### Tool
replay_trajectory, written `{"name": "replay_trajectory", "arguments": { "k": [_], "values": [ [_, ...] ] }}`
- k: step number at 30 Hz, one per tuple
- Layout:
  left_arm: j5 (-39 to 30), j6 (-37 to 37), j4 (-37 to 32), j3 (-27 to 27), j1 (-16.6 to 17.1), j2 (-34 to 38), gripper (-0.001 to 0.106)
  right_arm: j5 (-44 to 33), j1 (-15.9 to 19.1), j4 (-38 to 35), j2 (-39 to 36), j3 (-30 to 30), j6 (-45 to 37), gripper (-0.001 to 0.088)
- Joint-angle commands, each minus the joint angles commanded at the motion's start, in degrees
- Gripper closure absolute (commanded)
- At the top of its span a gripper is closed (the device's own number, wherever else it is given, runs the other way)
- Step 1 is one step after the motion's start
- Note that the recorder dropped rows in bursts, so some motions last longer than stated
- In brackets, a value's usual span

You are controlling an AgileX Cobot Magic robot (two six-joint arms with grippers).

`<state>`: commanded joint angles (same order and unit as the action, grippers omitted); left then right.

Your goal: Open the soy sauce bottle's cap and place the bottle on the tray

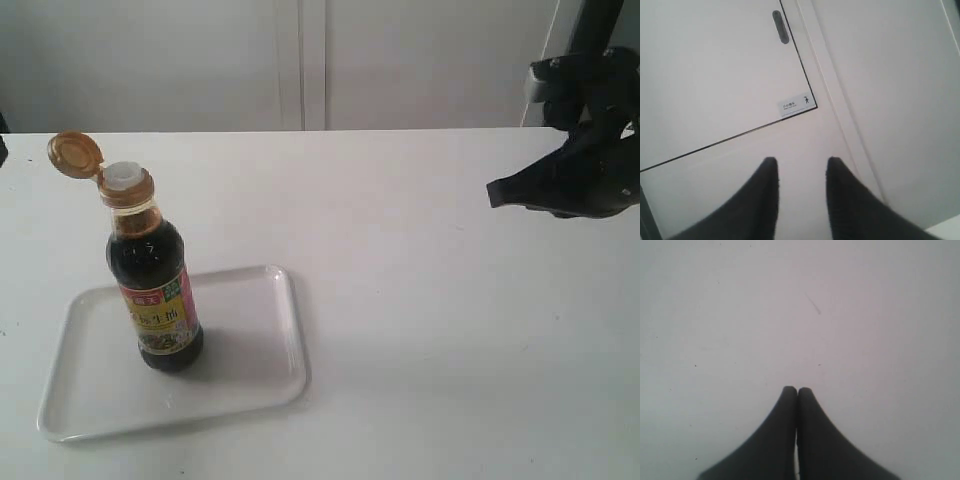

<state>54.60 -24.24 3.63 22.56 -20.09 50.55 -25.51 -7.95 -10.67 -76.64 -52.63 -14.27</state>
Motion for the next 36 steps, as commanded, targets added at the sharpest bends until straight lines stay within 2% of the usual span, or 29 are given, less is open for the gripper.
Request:
{"name": "replay_trajectory", "arguments": {
  "k": [1, 2, 4, 6, 10, 13, 18, 23, 27, 33, 36],
  "values": [
    [-3.69, -0.03, 2.65, 0.11, 0.0, -0.99, 0.098, -0.24, 0.0, 0.09, 1.2, 0.0, 0.0, 0.0868],
    [-5.79, -0.03, 5.21, 0.13, 0.0, -1.52, 0.105, -0.59, 0.0, 0.09, 1.78, 0.0, 0.0, 0.0868],
    [-9.1, -0.03, 15.43, 0.27, 0.0, -3.31, 0.105, -2.15, 0.0, 0.22, 3.48, 0.0, 0.0, 0.0868],
    [-16.5, -0.03, 20.09, 2.16, 0.0, -3.93, 0.105, -3.95, 0.0, 0.22, 4.51, 0.0, -0.64, 0.0868],
    [-30.46, 3.61, 20.12, 5.98, 0.0, -4.87, 0.105, -10.38, 0.0, 0.22, 5.29, 0.0, -0.5, 0.0868],
    [-32.04, 7.49, 19.91, 6.26, 0.0, -7.01, 0.105, -13.92, 0.0, 0.22, 5.29, 0.0, -0.5, 0.0868],
    [-35.25, 7.83, 18.2, 6.26, 0.0, -10.79, 0.105, -17.75, 0.0, 0.0, 5.29, 0.0, -0.5, 0.0868],
    [-43.51, 7.71, 16.29, 6.26, 0.0, -13.73, 0.105, -19.9, 0.0, -1.42, 5.29, 0.0, -0.5, 0.0868],
    [-56.21, 7.71, 14.33, 8.62, 0.0, -15.92, 0.105, -20.07, 0.0, -1.91, 5.38, 0.0, -0.5, 0.0868],
    [-73.04, 5.0, 13.28, 15.69, 0.0, -19.37, 0.105, -19.96, 0.0, -1.91, 5.54, 0.0, -0.5, 0.0868],
    [-81.25, 5.0, 12.91, 17.6, 0.0, -19.59, 0.105, -20.07, 0.0, -1.91, 5.53, 0.0, -0.5, 0.0868]
  ]
}}
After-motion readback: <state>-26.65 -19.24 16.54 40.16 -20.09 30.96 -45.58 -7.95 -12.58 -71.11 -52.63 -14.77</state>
